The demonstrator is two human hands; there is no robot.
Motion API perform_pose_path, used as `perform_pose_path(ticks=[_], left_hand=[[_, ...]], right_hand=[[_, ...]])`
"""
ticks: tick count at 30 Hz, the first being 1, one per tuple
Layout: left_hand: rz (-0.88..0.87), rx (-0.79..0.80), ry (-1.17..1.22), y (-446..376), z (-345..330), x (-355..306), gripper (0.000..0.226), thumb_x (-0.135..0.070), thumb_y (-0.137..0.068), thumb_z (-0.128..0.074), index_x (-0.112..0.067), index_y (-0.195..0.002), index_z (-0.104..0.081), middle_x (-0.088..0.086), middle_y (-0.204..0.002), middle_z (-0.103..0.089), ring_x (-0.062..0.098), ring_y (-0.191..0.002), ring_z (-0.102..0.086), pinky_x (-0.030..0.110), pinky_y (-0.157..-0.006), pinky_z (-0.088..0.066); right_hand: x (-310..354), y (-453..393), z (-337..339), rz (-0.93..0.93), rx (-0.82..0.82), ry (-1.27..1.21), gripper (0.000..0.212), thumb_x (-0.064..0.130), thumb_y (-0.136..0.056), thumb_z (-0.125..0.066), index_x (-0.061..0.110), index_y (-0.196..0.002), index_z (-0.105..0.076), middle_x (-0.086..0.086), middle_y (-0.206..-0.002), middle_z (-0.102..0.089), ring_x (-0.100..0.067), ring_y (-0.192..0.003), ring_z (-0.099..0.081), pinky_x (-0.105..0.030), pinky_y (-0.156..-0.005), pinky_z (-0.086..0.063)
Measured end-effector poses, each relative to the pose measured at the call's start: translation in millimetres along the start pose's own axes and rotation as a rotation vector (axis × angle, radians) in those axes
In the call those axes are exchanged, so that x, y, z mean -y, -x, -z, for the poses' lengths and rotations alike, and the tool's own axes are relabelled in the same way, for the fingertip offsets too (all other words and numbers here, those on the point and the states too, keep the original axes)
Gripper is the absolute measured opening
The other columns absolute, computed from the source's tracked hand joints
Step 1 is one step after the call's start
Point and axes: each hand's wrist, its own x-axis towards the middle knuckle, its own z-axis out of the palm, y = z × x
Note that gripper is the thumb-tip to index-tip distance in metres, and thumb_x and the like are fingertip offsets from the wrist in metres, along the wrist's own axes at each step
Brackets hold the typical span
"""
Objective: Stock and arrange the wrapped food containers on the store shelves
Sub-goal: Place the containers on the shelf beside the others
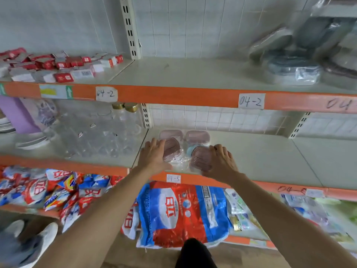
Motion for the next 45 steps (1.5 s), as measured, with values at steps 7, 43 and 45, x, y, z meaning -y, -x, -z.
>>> perform_pose_path(ticks=[7,43,45], left_hand=[[-0.012,-0.151,0.099,-118.3,-52.6,8.7,0.101,-0.049,-0.065,-0.08,-0.015,-0.144,-0.028,0.008,-0.14,-0.034,0.028,-0.127,-0.035,0.04,-0.104,-0.035],[-0.633,0.153,-0.236,-22.3,2.2,-13.1,0.037,-0.035,-0.095,-0.048,-0.013,-0.124,-0.054,0.005,-0.125,-0.054,0.021,-0.115,-0.05,0.035,-0.088,-0.047],[-0.637,0.193,-0.217,-0.2,30.6,-20.9,0.032,-0.034,-0.094,-0.05,-0.014,-0.118,-0.057,0.005,-0.12,-0.057,0.023,-0.108,-0.055,0.037,-0.085,-0.049]], right_hand=[[-29.4,-118.5,-61.6,-0.004,-0.187,0.017,0.074,0.047,-0.07,-0.068,0.011,-0.127,-0.038,-0.007,-0.125,-0.039,-0.025,-0.118,-0.037,-0.032,-0.107,-0.021],[23.5,4.8,33.8,0.069,0.227,-0.013,0.044,0.031,-0.093,-0.051,0.011,-0.131,-0.04,-0.006,-0.132,-0.047,-0.023,-0.123,-0.043,-0.036,-0.095,-0.043],[28.2,24.7,62.0,0.078,0.242,-0.01,0.043,0.032,-0.093,-0.051,0.012,-0.131,-0.042,-0.006,-0.131,-0.048,-0.023,-0.122,-0.043,-0.036,-0.095,-0.044]])
